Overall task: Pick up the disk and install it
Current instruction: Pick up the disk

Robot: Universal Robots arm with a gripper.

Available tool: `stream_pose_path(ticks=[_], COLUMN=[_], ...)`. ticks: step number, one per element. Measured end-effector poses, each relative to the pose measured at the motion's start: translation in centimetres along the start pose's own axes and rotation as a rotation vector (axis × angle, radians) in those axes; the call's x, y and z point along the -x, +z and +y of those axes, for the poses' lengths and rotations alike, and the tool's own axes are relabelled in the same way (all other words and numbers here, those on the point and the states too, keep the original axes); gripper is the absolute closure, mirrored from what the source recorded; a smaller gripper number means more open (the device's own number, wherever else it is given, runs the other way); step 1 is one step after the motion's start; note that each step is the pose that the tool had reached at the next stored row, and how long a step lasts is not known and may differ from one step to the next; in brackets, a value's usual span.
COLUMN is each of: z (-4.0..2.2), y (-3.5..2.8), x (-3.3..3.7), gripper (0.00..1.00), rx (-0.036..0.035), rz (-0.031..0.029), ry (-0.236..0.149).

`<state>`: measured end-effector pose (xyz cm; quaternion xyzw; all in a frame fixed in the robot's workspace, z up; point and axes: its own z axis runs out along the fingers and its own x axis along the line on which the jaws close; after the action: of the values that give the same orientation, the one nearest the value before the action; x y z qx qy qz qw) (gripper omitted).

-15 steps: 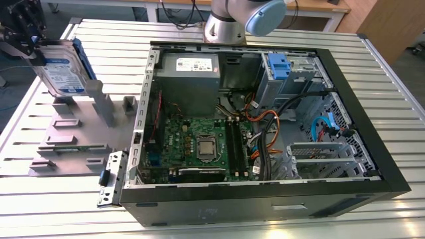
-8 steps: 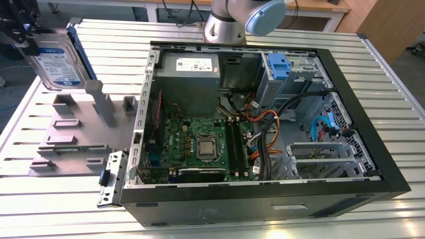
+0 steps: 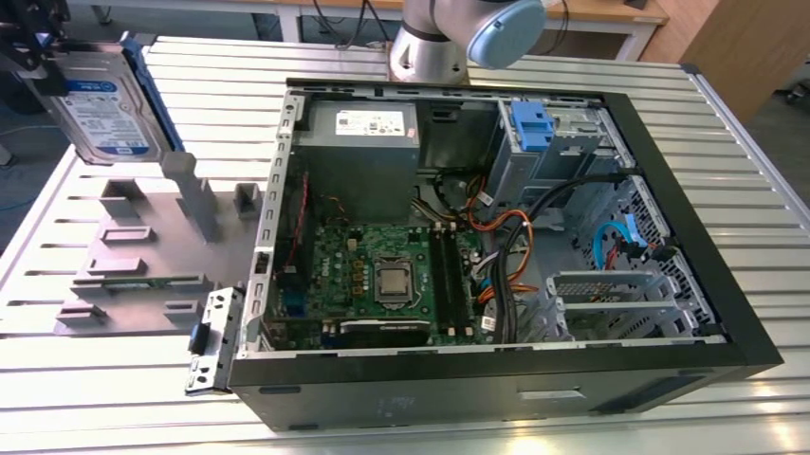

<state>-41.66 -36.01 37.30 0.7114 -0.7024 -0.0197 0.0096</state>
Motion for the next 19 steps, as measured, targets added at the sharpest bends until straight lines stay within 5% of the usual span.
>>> stream_pose_path(ticks=[19], z=[0.02], y=[-0.47], x=[0.01], gripper=[0.64], rx=[-0.0001], rz=[0.0], ry=[0.0])
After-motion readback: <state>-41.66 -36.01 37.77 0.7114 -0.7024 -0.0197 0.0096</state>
